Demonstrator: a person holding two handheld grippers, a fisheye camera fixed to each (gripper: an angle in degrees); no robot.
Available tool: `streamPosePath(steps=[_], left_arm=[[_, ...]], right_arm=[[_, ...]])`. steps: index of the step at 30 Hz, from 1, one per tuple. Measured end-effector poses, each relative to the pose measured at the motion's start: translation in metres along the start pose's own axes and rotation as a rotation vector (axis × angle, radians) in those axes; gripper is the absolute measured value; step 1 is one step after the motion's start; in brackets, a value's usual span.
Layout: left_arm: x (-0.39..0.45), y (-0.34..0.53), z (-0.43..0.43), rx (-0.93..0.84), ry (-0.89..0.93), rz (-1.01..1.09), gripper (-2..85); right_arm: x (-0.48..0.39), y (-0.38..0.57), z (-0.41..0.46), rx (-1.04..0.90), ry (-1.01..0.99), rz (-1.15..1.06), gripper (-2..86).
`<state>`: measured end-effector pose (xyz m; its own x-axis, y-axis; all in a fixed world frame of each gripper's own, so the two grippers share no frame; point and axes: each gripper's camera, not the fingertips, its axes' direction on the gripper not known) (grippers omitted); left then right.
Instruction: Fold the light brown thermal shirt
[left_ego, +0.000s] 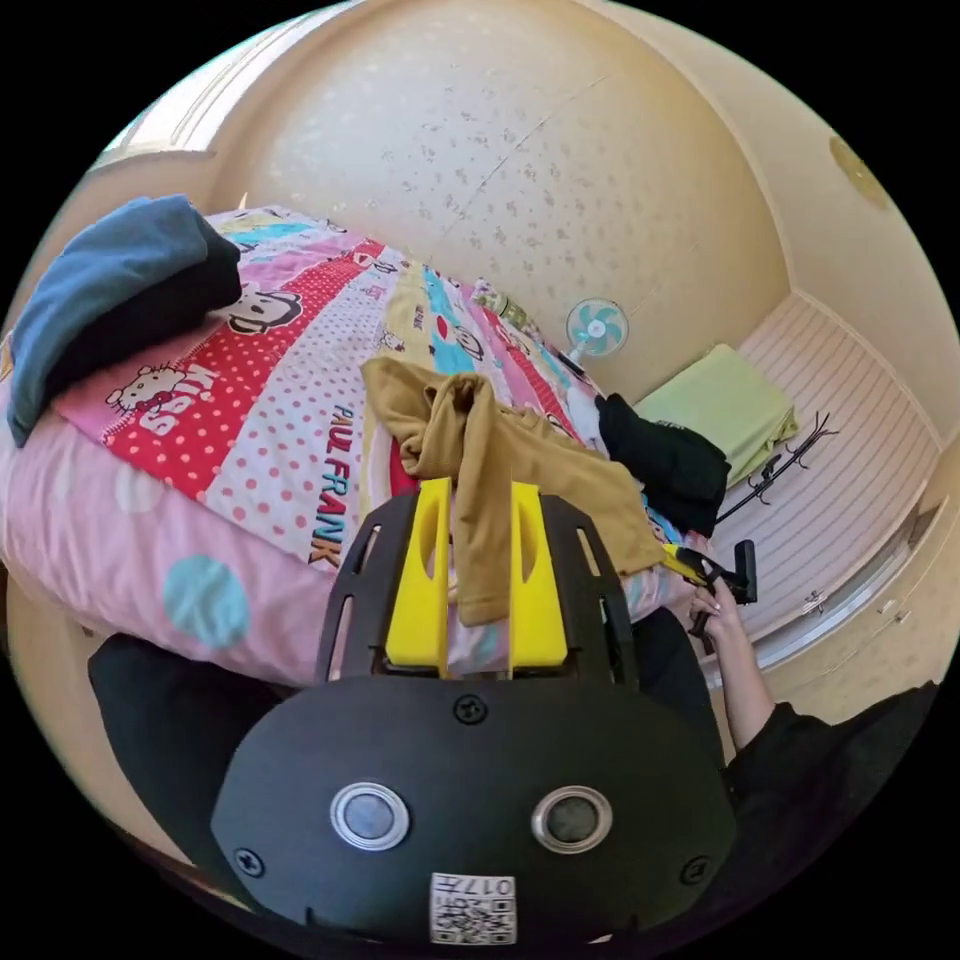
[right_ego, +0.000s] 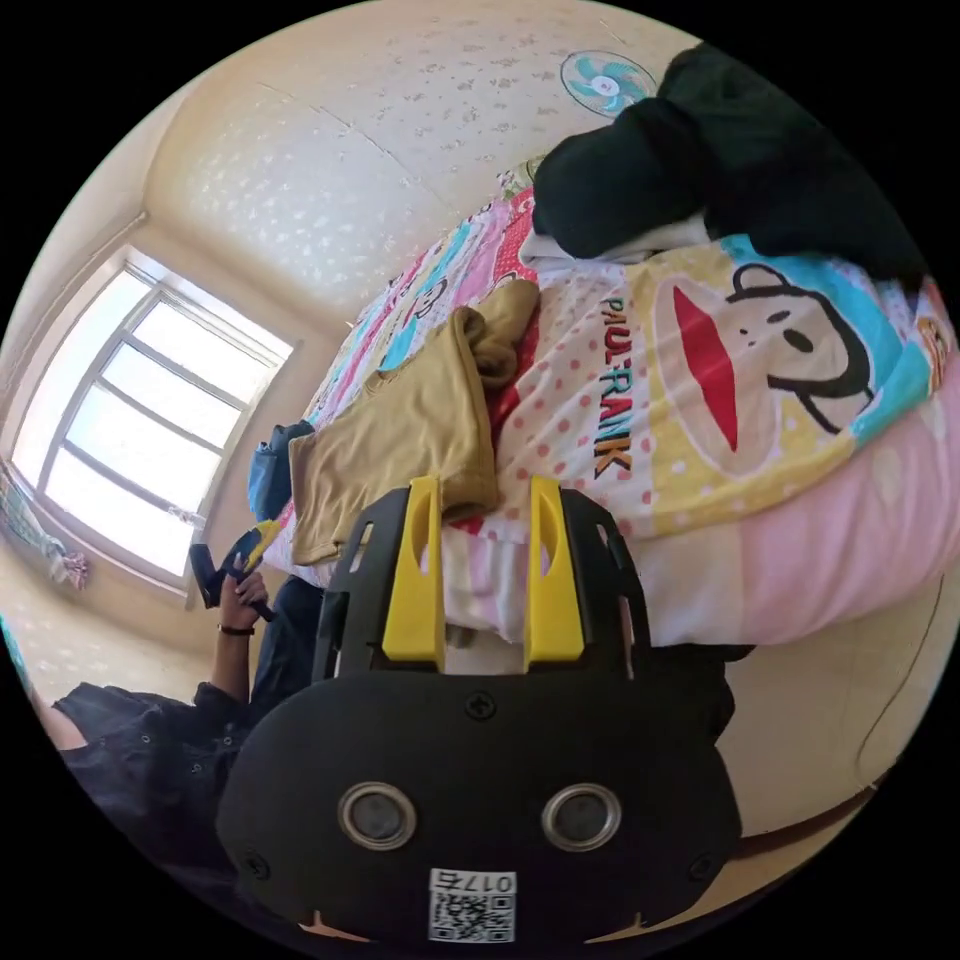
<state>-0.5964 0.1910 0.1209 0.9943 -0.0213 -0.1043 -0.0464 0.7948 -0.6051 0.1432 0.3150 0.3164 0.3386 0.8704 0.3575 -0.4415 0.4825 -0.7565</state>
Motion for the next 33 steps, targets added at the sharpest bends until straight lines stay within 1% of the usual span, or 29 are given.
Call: streamPosePath(steps=[1, 3, 4, 6, 8, 9, 12, 14, 16, 18, 20, 21, 22, 24, 26, 27, 29, 33], left_arm=[[0.0, 0.008, 0.012, -0.077, 0.004, -0.002, 10.4], [0.0, 0.021, 0.026, -0.125, -0.001, -0.018, 10.1], [0.003, 0.031, 0.023, -0.052, -0.03, -0.016, 9.5], [0.006, 0.043, 0.019, 0.011, -0.055, -0.014, 8.7], [0.008, 0.047, 0.014, 0.031, -0.071, -0.013, 8.0], [0.01, 0.047, 0.01, 0.014, -0.072, -0.002, 7.0], [0.018, 0.04, -0.007, -0.091, 0.005, 0.037, 4.7], [0.025, 0.043, -0.038, -0.038, 0.117, 0.046, 4.4], [0.03, 0.053, -0.09, 0.059, 0.342, 0.05, 4.0], [0.035, 0.063, -0.128, 0.119, 0.461, 0.08, 3.9], [0.042, 0.077, -0.168, 0.203, 0.499, 0.14, 3.8], [0.047, 0.087, -0.193, 0.262, 0.525, 0.195, 3.9], [0.05, 0.097, -0.216, 0.324, 0.569, 0.24, 3.9], [0.049, 0.108, -0.241, 0.375, 0.612, 0.263, 3.9], [0.043, 0.116, -0.259, 0.424, 0.683, 0.271, 3.9], [0.037, 0.12, -0.267, 0.447, 0.725, 0.262, 3.9], [0.029, 0.123, -0.275, 0.473, 0.741, 0.246, 3.9], [0.019, 0.104, -0.266, 0.453, 0.628, 0.219, 4.1]], right_arm=[[0.004, 0.008, -0.007, 0.031, -0.041, 0.011, 12.7], [0.006, 0.014, -0.01, 0.02, -0.088, 0.008, 12.1], [0.005, 0.018, -0.012, 0.021, -0.092, 0.005, 11.6], [0.001, 0.023, -0.019, 0.043, -0.062, 0.009, 10.9], [0.002, 0.033, -0.03, 0.092, -0.037, 0.029, 8.8], [0.002, 0.037, -0.034, 0.107, -0.047, 0.031, 8.1], [-0.007, 0.06, -0.065, 0.211, -0.224, 0.0, 5.7], [-0.033, 0.086, -0.101, 0.267, -0.349, -0.133, 5.0], [-0.054, 0.113, -0.13, 0.294, -0.369, -0.272, 4.7], [-0.066, 0.141, -0.158, 0.334, -0.421, -0.388, 4.4], [-0.072, 0.171, -0.194, 0.368, -0.591, -0.536, 3.9], [-0.071, 0.177, -0.203, 0.383, -0.636, -0.563, 3.8], [-0.07, 0.189, -0.217, 0.413, -0.676, -0.583, 3.5], [-0.073, 0.206, -0.233, 0.432, -0.689, -0.657, 3.2], [-0.072, 0.219, -0.243, 0.442, -0.764, -0.719, 2.9], [-0.071, 0.221, -0.244, 0.442, -0.785, -0.725, 2.9], [-0.067, 0.22, -0.241, 0.436, -0.799, -0.7, 2.9], [-0.06, 0.189, -0.222, 0.455, -0.754, -0.605, 3.0]])
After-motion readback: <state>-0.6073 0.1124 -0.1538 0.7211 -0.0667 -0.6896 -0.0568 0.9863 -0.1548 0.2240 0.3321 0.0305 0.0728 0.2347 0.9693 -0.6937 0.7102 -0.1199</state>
